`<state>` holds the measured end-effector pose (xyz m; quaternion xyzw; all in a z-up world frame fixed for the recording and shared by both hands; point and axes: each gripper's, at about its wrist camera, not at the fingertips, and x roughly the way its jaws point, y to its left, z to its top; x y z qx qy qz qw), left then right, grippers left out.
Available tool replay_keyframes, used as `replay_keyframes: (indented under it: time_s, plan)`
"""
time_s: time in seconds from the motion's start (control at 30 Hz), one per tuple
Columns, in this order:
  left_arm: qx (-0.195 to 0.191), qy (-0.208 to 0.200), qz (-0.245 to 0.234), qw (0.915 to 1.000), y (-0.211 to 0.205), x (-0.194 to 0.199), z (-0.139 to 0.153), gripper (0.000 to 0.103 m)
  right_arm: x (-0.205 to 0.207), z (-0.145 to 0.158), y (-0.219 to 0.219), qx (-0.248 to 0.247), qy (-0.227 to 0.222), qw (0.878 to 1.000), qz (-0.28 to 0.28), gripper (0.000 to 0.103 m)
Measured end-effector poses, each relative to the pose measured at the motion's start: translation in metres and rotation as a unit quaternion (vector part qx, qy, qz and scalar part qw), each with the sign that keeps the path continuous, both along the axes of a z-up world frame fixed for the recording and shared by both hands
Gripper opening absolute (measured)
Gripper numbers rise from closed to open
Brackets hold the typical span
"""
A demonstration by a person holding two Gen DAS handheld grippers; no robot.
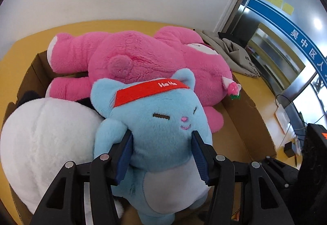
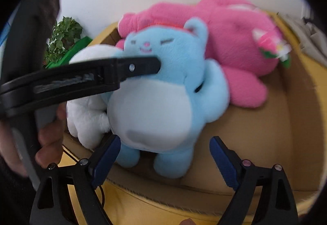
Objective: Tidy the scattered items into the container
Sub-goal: 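Carry the blue cat into the box beside the panda and open both grippers, then move both grippers down to the pink-and-teal pig plush on the table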
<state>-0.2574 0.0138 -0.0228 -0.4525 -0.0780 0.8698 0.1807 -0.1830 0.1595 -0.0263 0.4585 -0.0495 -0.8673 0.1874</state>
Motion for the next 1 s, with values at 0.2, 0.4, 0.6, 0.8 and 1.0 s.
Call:
replay_keyframes:
  time_s: [0.2,0.4,0.6,0.8,1.0]
  plan:
    - [-0.023,0.003,0.003,0.9997,0.009,0.005,0.001,0.062,0.016,0.031,0.015,0.007,0.036,0.999,-0.034,0.09]
    - [-0.051,0.012,0.008,0.9986,0.016,0.045,0.023,0.079,0.042,0.046,0.022,0.064,0.057,0.993,-0.075,0.102]
    - [-0.061,0.083,0.045,0.9937,0.0,0.141,0.056,0.103,0.083,0.063,0.023,0.098,0.095,0.985,-0.106,0.103]
    - [-0.074,0.087,0.105,0.9879,-0.025,0.211,0.061,0.103,0.112,0.072,0.015,0.119,0.11,0.982,-0.1,0.103]
    - [-0.068,0.096,0.129,0.9846,-0.044,0.252,0.067,0.103,0.127,0.078,0.012,0.133,0.117,0.979,-0.1,0.103]
